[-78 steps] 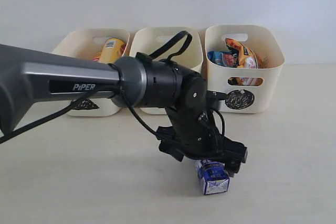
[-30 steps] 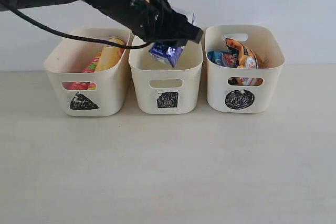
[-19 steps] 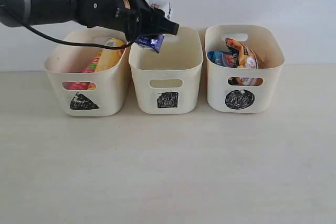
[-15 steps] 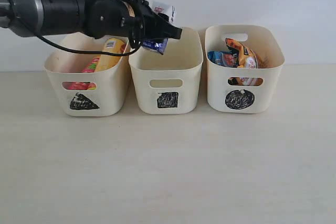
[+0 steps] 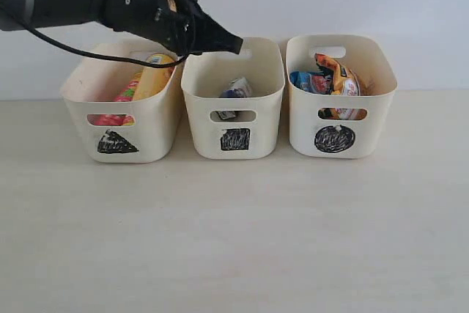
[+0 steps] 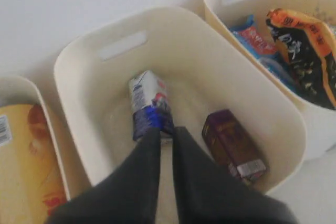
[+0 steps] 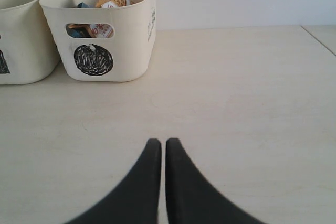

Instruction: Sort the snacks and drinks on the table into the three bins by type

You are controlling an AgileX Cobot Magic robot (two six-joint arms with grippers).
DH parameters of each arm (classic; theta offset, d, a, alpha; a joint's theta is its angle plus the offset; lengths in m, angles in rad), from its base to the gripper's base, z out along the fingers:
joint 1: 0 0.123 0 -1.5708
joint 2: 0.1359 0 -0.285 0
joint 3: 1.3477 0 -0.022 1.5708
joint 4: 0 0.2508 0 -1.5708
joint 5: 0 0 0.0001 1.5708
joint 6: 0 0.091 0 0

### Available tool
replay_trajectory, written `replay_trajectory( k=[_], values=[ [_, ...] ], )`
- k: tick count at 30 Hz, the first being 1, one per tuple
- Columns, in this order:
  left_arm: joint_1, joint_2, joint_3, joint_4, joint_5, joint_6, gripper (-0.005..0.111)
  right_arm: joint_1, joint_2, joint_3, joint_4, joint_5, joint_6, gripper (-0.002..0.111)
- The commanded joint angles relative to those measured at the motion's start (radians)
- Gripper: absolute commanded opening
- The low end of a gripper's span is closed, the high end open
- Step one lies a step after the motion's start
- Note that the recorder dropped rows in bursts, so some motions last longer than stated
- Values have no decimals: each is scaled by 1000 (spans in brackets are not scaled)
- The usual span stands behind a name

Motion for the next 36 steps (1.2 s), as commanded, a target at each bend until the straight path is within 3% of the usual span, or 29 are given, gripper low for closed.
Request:
replay_trajectory(
  k=[1,10,27,36],
  values=[
    [0,-62,-4,17,158,23,4,-3,-5,4,1,-8,0,0],
    [0,-188,78,20,381,56,4,-3,-5,4,1,-8,0,0],
    [0,-526,453,-7,361,37,4,-3,-5,4,1,-8,0,0],
    [0,-710,679,-147,211,42,4,-3,-5,4,1,-8,0,0]
  ],
)
